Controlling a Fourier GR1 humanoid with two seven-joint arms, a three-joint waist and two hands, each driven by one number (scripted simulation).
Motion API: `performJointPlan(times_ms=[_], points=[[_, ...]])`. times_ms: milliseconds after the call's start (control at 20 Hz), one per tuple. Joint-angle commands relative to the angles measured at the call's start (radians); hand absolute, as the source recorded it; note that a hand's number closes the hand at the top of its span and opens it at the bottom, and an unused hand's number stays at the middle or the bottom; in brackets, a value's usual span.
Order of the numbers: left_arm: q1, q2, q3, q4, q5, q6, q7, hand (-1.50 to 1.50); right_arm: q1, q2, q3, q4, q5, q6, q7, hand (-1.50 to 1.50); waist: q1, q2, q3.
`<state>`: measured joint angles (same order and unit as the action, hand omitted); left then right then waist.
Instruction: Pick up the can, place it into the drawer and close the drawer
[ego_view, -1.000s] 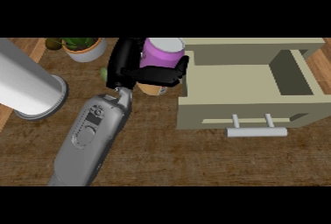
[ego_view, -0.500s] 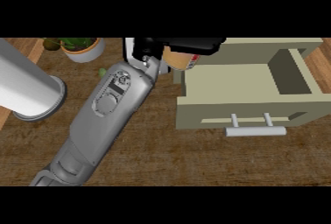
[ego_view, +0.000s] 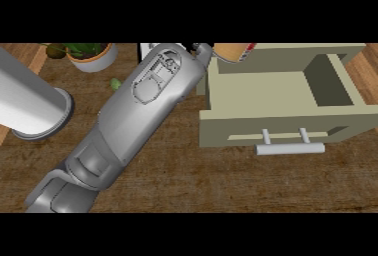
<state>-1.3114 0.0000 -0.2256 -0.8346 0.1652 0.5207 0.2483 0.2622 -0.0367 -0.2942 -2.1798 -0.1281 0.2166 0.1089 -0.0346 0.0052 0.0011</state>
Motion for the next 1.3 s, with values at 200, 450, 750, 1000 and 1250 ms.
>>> performJointPlan(times_ms=[200, 450, 750, 1000, 1250], points=[[-0.171, 0.000, -0.062, 0.221, 0.095, 0.063, -0.053, 1.50, -0.036, -0.004, 0.010, 0.074, 0.029, 0.013, -0.043, -1.50, -0.026, 0.007, 0.001], [-0.191, 0.000, -0.096, 0.324, 0.148, 0.030, -0.114, 1.50, -0.050, 0.012, 0.037, -0.012, 0.023, -0.019, 0.044, -1.50, -0.032, 0.010, 0.001], [-0.159, 0.000, -0.174, 0.363, 0.239, 0.054, -0.179, 1.50, -0.067, 0.003, 0.027, 0.030, 0.030, -0.011, 0.014, -1.50, -0.044, 0.012, 0.001], [-0.148, 0.000, -0.271, 0.365, 0.279, 0.131, -0.199, 1.50, -0.083, 0.006, 0.049, 0.087, 0.062, -0.001, -0.028, -1.50, -0.067, 0.016, 0.003], [-0.185, 0.000, -0.275, 0.442, 0.296, 0.102, -0.238, 1.50, -0.135, -0.009, 0.047, 0.107, 0.053, -0.005, -0.013, -1.50, -0.068, 0.022, 0.002]])
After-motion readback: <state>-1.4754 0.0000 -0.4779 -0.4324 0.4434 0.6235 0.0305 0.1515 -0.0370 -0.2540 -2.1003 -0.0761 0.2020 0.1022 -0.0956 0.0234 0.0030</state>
